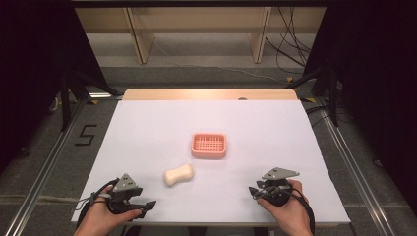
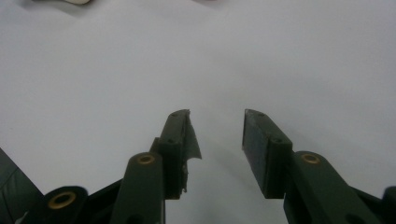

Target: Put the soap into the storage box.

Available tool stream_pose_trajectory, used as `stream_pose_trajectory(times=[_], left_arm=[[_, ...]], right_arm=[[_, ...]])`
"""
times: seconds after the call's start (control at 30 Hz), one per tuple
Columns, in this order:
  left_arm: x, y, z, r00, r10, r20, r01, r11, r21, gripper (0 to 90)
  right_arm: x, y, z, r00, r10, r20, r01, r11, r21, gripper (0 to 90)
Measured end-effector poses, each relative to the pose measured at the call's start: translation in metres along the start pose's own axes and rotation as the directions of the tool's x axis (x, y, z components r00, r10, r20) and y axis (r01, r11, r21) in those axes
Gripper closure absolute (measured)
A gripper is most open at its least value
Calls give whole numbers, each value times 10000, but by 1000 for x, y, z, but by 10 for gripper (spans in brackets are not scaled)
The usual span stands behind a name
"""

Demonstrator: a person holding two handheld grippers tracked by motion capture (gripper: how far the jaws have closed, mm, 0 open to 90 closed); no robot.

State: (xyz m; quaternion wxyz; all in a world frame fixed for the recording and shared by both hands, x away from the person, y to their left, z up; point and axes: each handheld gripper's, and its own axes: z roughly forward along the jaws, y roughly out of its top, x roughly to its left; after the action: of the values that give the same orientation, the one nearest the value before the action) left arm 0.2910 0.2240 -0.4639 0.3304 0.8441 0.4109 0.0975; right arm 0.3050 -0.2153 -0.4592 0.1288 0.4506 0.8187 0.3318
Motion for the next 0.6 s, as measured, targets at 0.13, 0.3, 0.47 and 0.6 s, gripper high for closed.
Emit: stream_pose_trajectory(times=[0.13,0.3,0.47,0.6], left_arm=[[3,9,-1,9998,181,115,-185,9992,355,309],[11,32,2,9984,535,201,-551,9938,965,320],[12,51,10,9931,1058,512,-1129,9797,1655,318],[13,65,18,9876,1457,586,-1551,9641,2155,313]], right_arm=[[-1,1,0,9999,-149,27,149,9999,50,611],[0,1,0,10000,-48,80,46,9999,152,608],[-1,1,1,9993,-332,183,330,9994,134,599],[-1,-1,0,9993,-285,233,281,9994,177,598]])
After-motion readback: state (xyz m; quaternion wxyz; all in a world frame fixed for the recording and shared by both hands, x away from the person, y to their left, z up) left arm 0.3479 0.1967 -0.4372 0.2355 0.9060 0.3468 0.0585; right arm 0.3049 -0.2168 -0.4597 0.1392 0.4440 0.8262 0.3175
